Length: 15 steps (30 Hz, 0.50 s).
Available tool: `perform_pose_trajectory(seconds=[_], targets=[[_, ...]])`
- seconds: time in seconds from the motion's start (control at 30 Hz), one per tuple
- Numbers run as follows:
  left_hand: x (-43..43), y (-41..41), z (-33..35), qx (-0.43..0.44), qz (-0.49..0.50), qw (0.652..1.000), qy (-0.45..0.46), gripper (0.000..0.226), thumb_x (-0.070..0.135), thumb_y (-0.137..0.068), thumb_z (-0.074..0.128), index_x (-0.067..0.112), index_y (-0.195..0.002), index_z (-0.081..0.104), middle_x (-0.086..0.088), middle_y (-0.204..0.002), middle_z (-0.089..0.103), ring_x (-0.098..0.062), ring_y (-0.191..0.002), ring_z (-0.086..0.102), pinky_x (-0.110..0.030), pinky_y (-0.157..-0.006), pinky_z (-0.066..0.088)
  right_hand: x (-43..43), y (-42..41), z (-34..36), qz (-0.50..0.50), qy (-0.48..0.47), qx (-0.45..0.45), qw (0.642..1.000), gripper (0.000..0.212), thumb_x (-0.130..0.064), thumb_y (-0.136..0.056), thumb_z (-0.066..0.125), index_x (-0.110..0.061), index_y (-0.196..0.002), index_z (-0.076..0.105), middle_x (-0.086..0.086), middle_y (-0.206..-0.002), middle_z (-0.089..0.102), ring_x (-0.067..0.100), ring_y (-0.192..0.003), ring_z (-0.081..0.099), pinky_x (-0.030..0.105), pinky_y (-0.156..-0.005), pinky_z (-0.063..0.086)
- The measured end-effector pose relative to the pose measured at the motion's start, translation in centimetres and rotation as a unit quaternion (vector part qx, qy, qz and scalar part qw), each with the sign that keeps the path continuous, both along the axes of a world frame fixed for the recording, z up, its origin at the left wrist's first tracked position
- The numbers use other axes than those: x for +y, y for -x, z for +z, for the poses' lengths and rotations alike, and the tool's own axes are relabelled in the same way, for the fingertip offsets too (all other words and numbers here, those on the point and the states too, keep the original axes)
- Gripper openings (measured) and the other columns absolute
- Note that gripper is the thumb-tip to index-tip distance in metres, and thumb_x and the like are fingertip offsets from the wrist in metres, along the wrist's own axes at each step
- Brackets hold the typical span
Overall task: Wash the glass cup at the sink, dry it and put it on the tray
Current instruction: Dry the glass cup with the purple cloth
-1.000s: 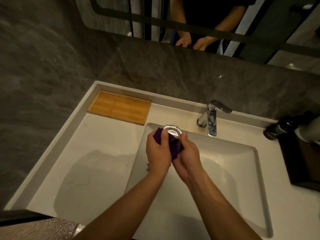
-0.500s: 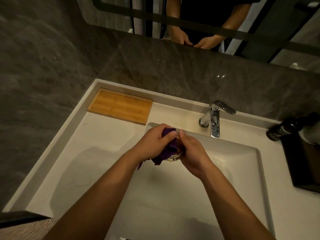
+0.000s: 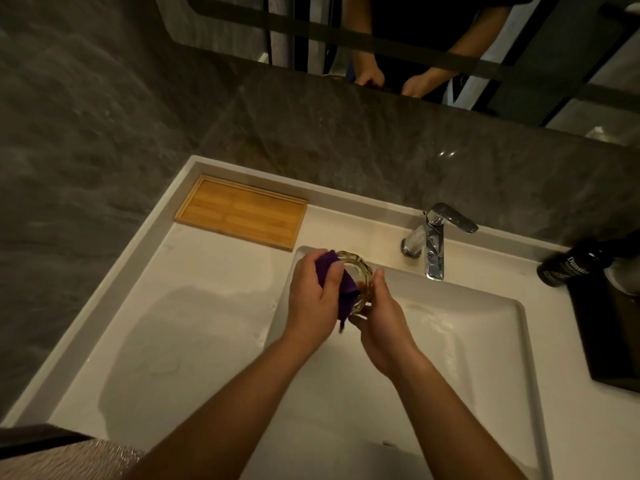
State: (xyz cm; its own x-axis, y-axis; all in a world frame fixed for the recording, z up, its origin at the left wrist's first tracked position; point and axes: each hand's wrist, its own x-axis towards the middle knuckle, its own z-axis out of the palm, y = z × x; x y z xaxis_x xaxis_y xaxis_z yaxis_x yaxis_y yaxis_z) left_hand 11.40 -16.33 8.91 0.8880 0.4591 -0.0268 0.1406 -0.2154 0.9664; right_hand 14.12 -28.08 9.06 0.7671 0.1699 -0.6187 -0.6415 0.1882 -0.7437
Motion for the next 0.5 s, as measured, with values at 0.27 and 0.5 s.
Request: perform_pose_trajectory(seconds=[0.27, 0.5], targets=[[2.4, 0.3, 2.0, -0.101, -0.266, 0.91, -0.303, 0.055, 0.047, -0.095, 0.056, 0.021, -0.142, 0.042, -0.007, -0.133, 0.054, -0.018, -0.115, 0.053, -0.03, -0.091, 0.055, -3.9, -3.6, 2.5, 0.284, 0.0, 0.178, 0.942, 0.065, -0.068, -0.097, 0.042, -0.008, -0.091, 0.069, 0.007, -0.063, 0.05, 0.01, -0.04, 0.036, 0.017, -0.035, 0.022], [0.1, 0.1, 2.6, -0.146, -0.058, 0.986, -0.047, 0.074, 0.072, -0.092, 0.038, 0.013, -0.136, 0.052, -0.003, -0.129, 0.056, -0.017, -0.115, 0.058, -0.019, -0.089, 0.053, -3.2, -3.1, 3.7, 0.213, -0.123, 0.147, 0.958, 0.046, -0.046, -0.102, 0.046, -0.009, -0.091, 0.071, 0.009, -0.07, 0.059, 0.014, -0.048, 0.042, 0.022, -0.04, 0.033]])
